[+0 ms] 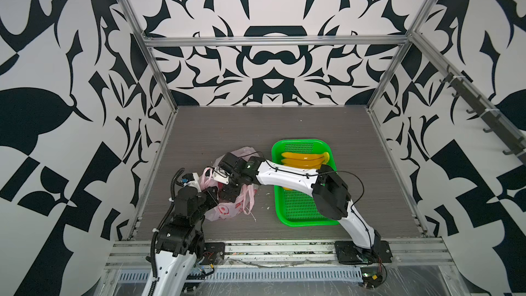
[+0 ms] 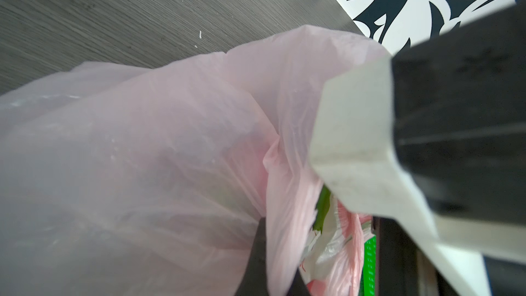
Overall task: Untie the knot of the plastic bag and take out the fruit
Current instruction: 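Push the right gripper into the bag while the left holds the bag, then work the right gripper deeper around the red dragon fruit inside the bag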
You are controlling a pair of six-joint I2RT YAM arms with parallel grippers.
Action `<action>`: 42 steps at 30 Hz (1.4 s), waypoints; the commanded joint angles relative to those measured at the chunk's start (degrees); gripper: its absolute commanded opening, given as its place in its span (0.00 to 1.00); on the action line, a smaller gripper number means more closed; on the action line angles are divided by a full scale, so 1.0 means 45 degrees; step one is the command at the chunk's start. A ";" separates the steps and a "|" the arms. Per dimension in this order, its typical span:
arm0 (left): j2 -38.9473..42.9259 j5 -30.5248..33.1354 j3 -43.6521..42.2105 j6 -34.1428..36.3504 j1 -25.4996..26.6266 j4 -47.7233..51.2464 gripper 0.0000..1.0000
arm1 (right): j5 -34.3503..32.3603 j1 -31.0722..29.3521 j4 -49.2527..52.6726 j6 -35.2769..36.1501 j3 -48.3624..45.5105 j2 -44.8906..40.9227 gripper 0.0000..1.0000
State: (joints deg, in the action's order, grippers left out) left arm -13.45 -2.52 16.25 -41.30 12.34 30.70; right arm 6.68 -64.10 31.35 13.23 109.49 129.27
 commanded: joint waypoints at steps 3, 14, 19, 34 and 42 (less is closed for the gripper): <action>0.0045 0.0229 -0.0308 -0.0139 -0.0032 -0.0253 0.00 | -0.0272 0.0071 -0.0432 0.0184 0.0375 0.0078 0.99; -0.0321 0.0188 -0.0373 -0.0217 -0.0028 -0.0880 0.00 | -0.0613 0.0074 -0.0796 0.0155 0.0414 0.0510 0.99; -0.0345 0.0297 -0.0330 -0.0159 -0.0029 -0.1007 0.00 | -0.0892 0.0070 -0.0612 0.0299 0.0574 0.0732 0.99; -0.0799 0.0483 -0.0115 0.0174 -0.0017 -0.1489 0.00 | -0.1104 0.0103 -0.0956 -0.0142 0.0064 0.0046 0.80; -0.0912 0.0468 -0.0067 0.0344 -0.0028 -0.1602 0.00 | -0.0804 0.0231 -0.1445 -0.1410 -0.0358 -0.0497 0.71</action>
State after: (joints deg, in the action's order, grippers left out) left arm -17.17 -0.80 14.98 -40.49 12.25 24.56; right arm 3.40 -63.70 25.39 10.15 109.27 131.13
